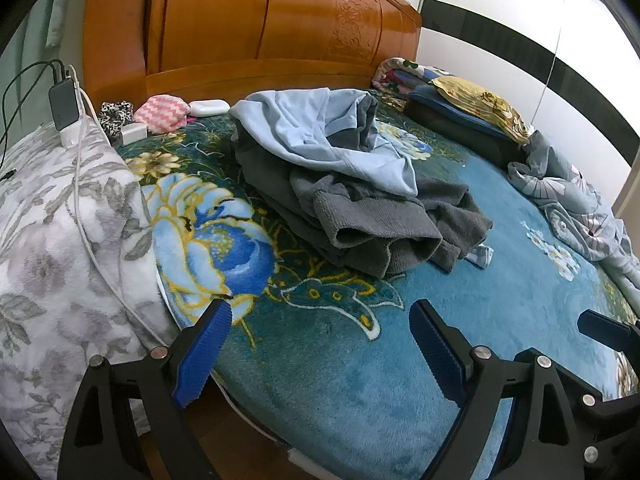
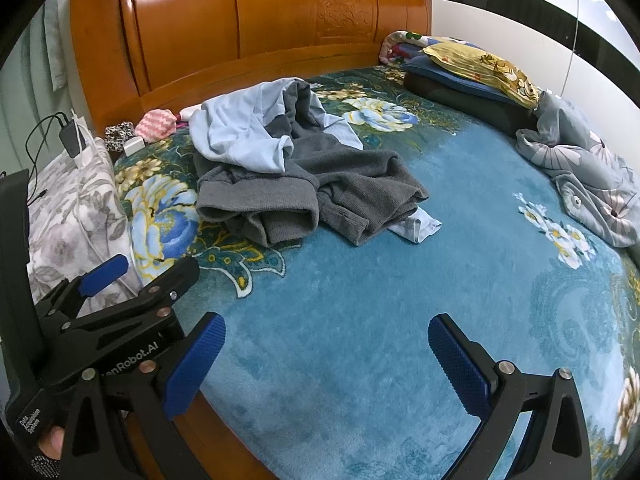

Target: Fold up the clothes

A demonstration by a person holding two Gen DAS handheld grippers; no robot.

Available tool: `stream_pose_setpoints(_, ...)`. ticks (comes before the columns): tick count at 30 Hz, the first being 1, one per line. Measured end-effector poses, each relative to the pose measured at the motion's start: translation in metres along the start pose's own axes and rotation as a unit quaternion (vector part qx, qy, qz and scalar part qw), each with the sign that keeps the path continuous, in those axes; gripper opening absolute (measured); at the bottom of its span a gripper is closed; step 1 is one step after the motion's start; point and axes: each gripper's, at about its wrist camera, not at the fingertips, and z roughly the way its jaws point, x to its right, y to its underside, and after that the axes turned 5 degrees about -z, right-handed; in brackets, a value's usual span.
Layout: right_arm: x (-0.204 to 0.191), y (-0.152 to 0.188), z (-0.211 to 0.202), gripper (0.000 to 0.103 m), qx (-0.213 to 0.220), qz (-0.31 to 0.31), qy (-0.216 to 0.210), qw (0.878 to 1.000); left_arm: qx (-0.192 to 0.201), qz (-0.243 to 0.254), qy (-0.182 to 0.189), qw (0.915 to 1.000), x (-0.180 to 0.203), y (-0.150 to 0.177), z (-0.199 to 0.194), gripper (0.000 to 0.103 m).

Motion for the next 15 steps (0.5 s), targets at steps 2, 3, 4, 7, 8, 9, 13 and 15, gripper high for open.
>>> stream_pose_setpoints(2,-0.0006,-0.0001,-0.0006,0.103,0.000,-0.002,0.002,1.000,0.000,-0.001,0.000,1.0000,-0.0005,0.0001,-0.0004,0.091)
stream_pose_setpoints(3,-0.0008,-0.0001,-0.0008,0.103,-0.001,-0.002,0.001,1.000,0.000,0.000,0.000,1.0000,-0.0004,0.0002,-0.0005,0.091)
stream_pose_setpoints(4,-0.0009,-0.0001,-0.0009,0.103,-0.001,-0.002,0.001,1.000,0.000,0.000,-0.001,1.0000,-0.0004,0.0003,-0.0007,0.091)
stream_pose_setpoints(7,-0.0002,0.0003,-0.0018,0.103,0.001,-0.003,0.003,1.000,-0.001,0.000,-0.001,1.0000,0.0003,0.0002,-0.0008,0.091)
stream_pose_setpoints(8,0.0000,0.0005,-0.0020,0.103,0.001,-0.002,0.002,1.000,0.000,0.001,-0.001,1.0000,0.0007,0.0002,-0.0010,0.091)
stream_pose_setpoints(9,0.0004,0.0008,-0.0020,0.103,0.000,0.000,0.001,1.000,0.000,0.001,-0.001,1.0000,0.0011,0.0003,-0.0011,0.091)
stream_pose_setpoints(13,0.0016,0.0015,-0.0019,0.103,-0.002,-0.001,0.004,1.000,-0.002,0.003,-0.003,1.0000,0.0027,0.0012,-0.0009,0.091)
stream_pose_setpoints(15,0.0019,0.0017,-0.0025,0.103,0.000,0.000,0.004,1.000,-0.001,0.003,-0.002,1.0000,0.0031,0.0012,-0.0016,0.091)
